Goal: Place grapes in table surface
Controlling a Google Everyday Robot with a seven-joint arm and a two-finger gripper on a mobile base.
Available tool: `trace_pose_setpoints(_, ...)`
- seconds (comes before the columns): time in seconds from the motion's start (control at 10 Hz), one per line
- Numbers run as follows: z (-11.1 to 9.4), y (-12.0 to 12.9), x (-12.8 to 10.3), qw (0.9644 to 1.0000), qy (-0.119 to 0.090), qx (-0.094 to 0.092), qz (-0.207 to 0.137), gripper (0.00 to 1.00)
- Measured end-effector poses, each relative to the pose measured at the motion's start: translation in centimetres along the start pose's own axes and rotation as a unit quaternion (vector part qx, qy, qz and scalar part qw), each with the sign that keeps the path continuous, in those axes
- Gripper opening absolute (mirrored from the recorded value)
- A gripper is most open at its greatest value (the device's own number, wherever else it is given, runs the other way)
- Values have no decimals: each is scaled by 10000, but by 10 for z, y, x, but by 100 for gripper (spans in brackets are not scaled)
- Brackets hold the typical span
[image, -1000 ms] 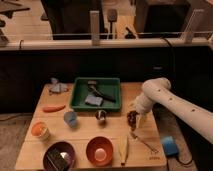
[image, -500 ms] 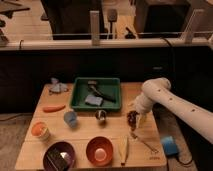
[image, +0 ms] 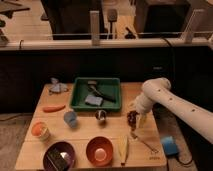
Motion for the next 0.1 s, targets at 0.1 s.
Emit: trace_pose_setpoints(0.1, 0, 0, 0, 10000, 0, 0, 0, 80)
